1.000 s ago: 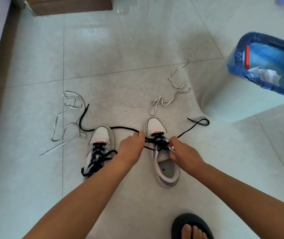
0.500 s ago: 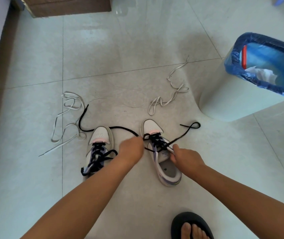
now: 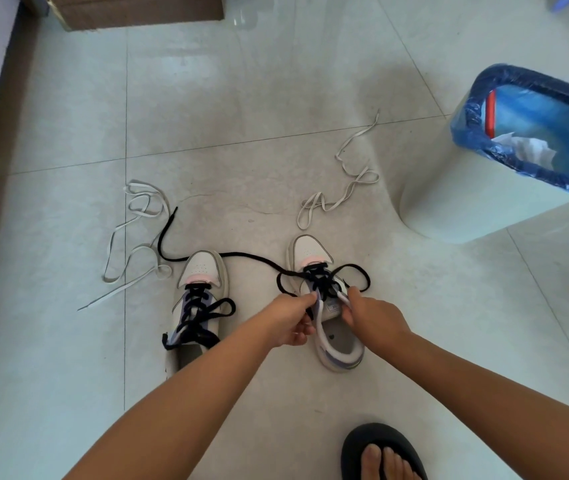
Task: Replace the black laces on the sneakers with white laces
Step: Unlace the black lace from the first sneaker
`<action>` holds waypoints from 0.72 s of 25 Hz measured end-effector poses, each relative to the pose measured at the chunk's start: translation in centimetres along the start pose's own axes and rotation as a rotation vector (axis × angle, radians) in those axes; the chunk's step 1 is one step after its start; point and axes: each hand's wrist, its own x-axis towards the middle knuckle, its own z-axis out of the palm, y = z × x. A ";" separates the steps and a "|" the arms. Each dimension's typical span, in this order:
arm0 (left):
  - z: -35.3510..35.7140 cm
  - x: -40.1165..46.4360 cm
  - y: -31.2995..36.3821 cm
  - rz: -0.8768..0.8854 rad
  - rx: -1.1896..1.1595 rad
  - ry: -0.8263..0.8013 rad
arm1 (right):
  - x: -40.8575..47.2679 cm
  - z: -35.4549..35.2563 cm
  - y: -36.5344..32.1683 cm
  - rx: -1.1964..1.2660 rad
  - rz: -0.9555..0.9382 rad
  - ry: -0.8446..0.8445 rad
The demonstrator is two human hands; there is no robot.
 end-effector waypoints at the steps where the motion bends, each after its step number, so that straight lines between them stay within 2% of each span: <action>1: -0.4 0.2 0.0 0.095 0.094 0.020 | 0.0 0.0 0.0 -0.002 -0.002 -0.002; 3: -1.6 0.5 0.2 0.301 0.433 0.111 | 0.0 -0.1 -0.1 0.001 0.008 -0.016; 5: -3.7 0.7 0.8 0.427 0.627 0.252 | 0.1 -0.2 0.0 -0.011 0.030 -0.035; 7: -6.8 0.5 1.8 0.427 0.743 0.458 | 0.2 -0.3 0.3 -0.014 0.062 -0.051; 9: -9.7 0.1 2.3 0.402 0.963 0.677 | 0.2 -0.4 0.7 0.000 0.091 -0.058; 12: -9.2 -0.9 3.1 0.404 1.172 0.840 | 0.1 -0.5 0.9 -0.022 0.094 -0.054; 14: -6.1 -1.2 3.1 0.609 1.346 0.820 | 0.1 -0.4 0.8 -0.017 0.094 -0.057; 16: -3.0 -1.3 2.3 0.863 1.502 0.578 | 0.2 -0.4 0.8 -0.006 0.094 -0.059; 18: -0.9 -1.1 1.1 0.946 1.626 0.368 | 0.2 -0.5 0.8 -0.011 0.088 -0.054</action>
